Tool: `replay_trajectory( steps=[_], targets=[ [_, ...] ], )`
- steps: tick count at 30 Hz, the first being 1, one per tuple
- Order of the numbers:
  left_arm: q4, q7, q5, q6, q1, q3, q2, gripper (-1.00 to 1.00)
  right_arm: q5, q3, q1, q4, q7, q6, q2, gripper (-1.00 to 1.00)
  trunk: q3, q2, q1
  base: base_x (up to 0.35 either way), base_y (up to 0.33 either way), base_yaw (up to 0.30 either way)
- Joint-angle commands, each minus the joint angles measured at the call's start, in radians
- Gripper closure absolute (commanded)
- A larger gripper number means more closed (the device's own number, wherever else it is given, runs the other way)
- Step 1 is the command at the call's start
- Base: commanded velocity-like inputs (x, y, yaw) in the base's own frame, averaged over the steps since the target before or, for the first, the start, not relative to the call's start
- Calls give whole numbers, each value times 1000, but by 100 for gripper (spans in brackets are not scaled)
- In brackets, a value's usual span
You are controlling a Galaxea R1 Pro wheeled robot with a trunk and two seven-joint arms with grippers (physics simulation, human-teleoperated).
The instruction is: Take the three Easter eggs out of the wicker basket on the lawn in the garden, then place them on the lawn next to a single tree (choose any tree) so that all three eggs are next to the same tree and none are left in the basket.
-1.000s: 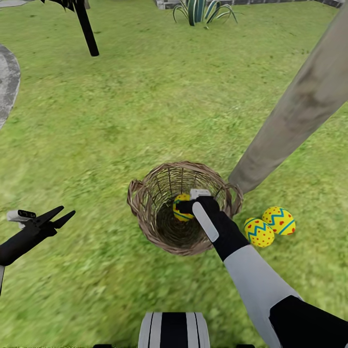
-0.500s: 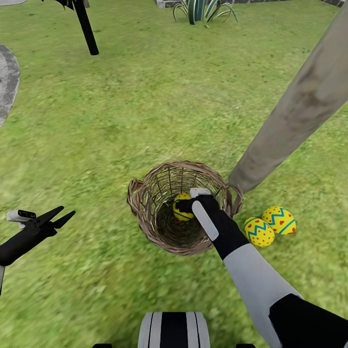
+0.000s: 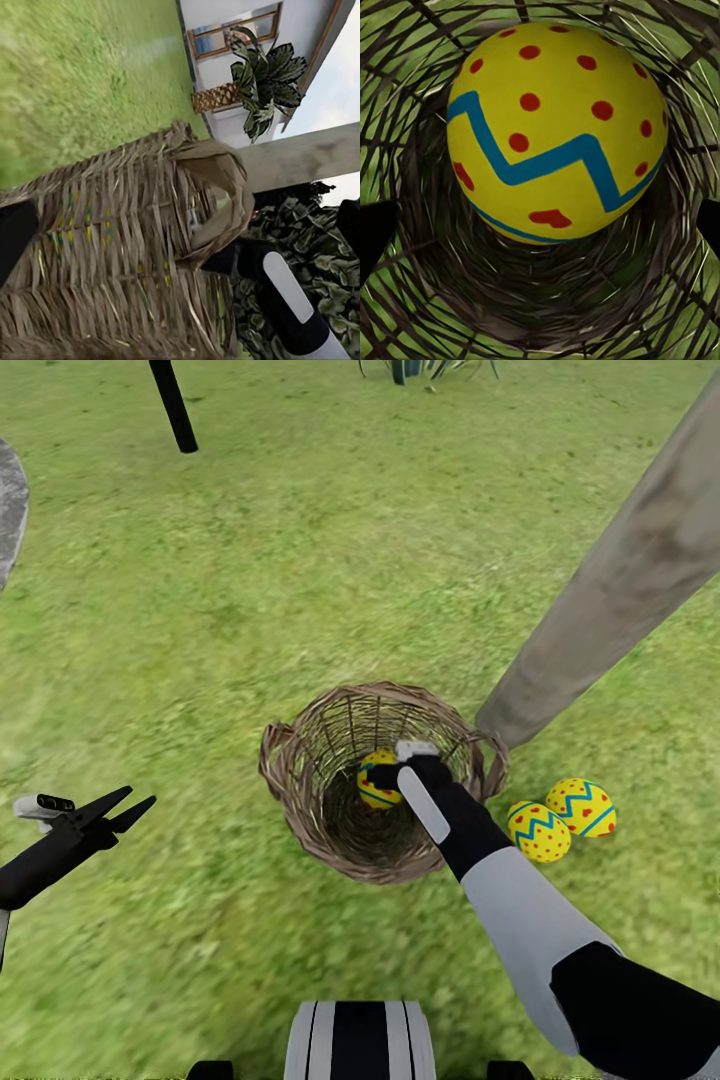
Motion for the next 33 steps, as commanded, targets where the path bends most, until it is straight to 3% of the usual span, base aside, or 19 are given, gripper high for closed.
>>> replay_trajectory(
  steps=[1,5,8,14,33],
  targets=[
    [0,-3,1,10,0,0,0,-100,-9,1,-1,0,-10,1,0,-100,-5,-1,0,0,0,0],
    [0,-3,1,11,0,0,0,-100,-9,2,-2,1,-9,0,0,-100,-20,-1,2,0,0,0],
    [2,-4,1,18,17,-9,-15,-100,-10,8,-9,-12,-10,-8,-5,-100,-20,-1,2,0,0,0],
    [5,-4,2,15,37,-9,-22,-100,-5,3,-10,9,5,2,-2,-100,-20,-1,2,0,0,0],
    [5,-3,2,15,38,-10,-24,-100,-6,-1,-10,8,5,11,0,-100,-49,-1,2,0,0,24]
  ],
)
